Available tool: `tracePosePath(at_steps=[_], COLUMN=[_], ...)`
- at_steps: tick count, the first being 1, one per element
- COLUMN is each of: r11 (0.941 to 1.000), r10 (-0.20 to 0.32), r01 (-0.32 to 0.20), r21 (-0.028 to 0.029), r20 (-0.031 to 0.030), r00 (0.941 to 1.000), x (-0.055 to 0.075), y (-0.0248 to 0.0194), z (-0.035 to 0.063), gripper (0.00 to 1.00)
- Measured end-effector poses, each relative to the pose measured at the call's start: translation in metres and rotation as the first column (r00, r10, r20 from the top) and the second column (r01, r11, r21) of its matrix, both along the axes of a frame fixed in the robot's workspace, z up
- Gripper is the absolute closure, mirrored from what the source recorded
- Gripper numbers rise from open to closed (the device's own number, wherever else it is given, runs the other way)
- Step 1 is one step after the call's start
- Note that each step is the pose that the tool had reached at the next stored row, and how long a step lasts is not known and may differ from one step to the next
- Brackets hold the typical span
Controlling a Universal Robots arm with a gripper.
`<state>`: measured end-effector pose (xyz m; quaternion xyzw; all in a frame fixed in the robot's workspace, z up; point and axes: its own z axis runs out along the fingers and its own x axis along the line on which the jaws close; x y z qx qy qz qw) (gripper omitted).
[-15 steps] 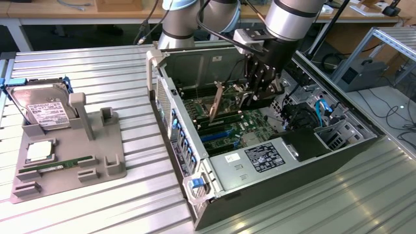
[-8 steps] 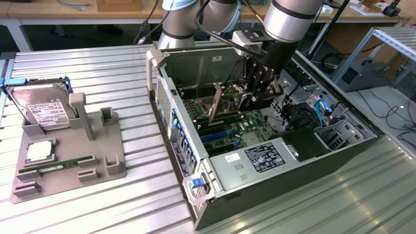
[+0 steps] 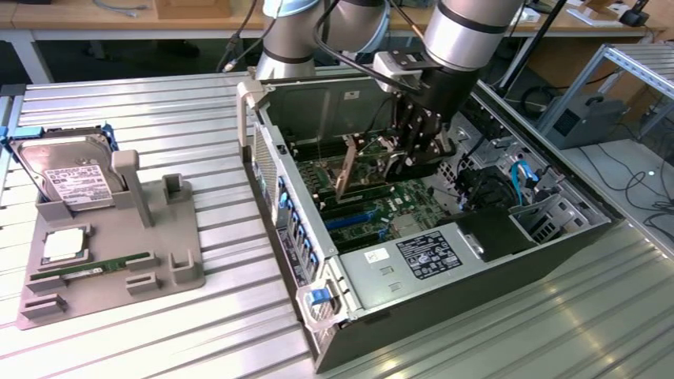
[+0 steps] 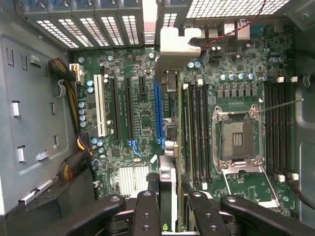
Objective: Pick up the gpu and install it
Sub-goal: 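Insert the gpu into the slot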
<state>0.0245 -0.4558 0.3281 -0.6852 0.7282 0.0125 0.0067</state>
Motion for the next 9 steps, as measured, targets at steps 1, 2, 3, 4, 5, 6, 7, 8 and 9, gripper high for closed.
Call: tracePosePath(at_steps=[1, 2, 3, 4, 5, 6, 7, 8, 9], r11=[1.0, 1.0, 1.0, 1.0, 1.0, 1.0, 1.0, 1.0, 1.0], r10=[0.0, 0.0, 0.0, 0.0, 0.0, 0.0, 0.0, 0.0, 0.0], r01=[0.0, 0.0, 0.0, 0.0, 0.0, 0.0, 0.0, 0.0, 0.0], r21=[-0.0001, 0.0, 0.0, 0.0, -0.0001, 0.0, -0.0001, -0.0001, 0.0], r20=[0.0, 0.0, 0.0, 0.0, 0.0, 0.0, 0.0, 0.0, 0.0], r00=[1.0, 1.0, 1.0, 1.0, 1.0, 1.0, 1.0, 1.0, 1.0], x=[-0.0003, -0.0007, -0.001, -0.0014, -0.0016, -0.0018, -0.002, -0.0021, -0.0022], y=[-0.0001, -0.0001, -0.0002, -0.0002, -0.0003, -0.0003, -0.0003, -0.0004, -0.0004], z=[-0.0003, -0.0006, -0.001, -0.0013, -0.0018, -0.0023, -0.0027, -0.0031, -0.0036], gripper=[0.73, 0.73, 0.73, 0.73, 0.73, 0.73, 0.73, 0.73, 0.73])
